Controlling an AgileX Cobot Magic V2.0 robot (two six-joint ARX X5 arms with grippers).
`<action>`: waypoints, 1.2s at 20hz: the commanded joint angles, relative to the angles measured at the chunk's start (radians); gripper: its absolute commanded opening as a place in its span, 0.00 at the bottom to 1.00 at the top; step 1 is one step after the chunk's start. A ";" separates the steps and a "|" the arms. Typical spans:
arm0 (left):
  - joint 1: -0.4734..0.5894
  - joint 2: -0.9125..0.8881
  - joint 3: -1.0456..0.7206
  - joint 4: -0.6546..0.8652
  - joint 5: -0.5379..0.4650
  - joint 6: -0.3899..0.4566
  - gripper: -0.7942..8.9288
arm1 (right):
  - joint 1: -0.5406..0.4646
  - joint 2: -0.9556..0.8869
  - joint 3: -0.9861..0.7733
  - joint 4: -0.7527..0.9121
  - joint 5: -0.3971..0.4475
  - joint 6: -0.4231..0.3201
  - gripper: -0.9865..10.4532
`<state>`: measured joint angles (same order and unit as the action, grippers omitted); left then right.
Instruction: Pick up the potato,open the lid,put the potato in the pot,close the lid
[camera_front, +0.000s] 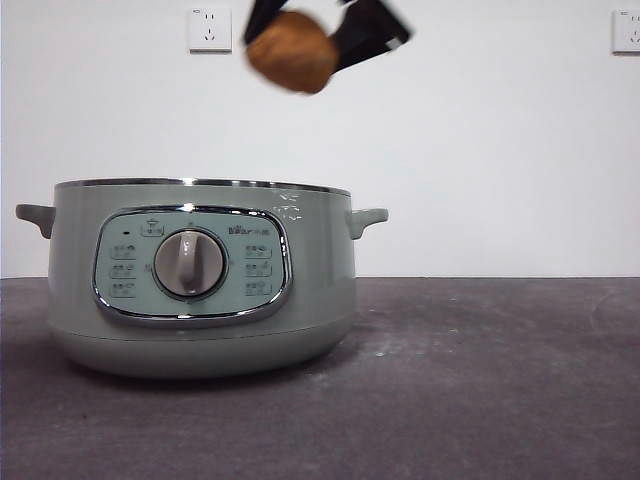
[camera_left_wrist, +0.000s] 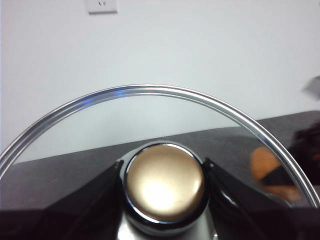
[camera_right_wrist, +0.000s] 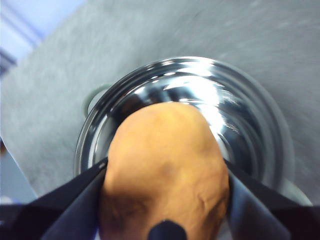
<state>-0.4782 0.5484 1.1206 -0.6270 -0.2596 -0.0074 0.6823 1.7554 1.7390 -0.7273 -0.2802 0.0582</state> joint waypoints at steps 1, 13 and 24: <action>0.000 -0.009 0.013 0.020 -0.003 0.012 0.07 | 0.033 0.124 0.113 -0.030 0.045 -0.075 0.08; 0.000 -0.005 0.013 -0.035 -0.002 0.008 0.07 | 0.107 0.416 0.189 -0.005 0.206 -0.210 0.08; 0.000 0.038 0.013 -0.074 -0.002 0.009 0.07 | 0.117 0.478 0.189 -0.019 0.208 -0.231 0.32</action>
<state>-0.4782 0.5964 1.1221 -0.7490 -0.2592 -0.0074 0.7940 2.2196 1.9308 -0.7506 -0.0746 -0.1688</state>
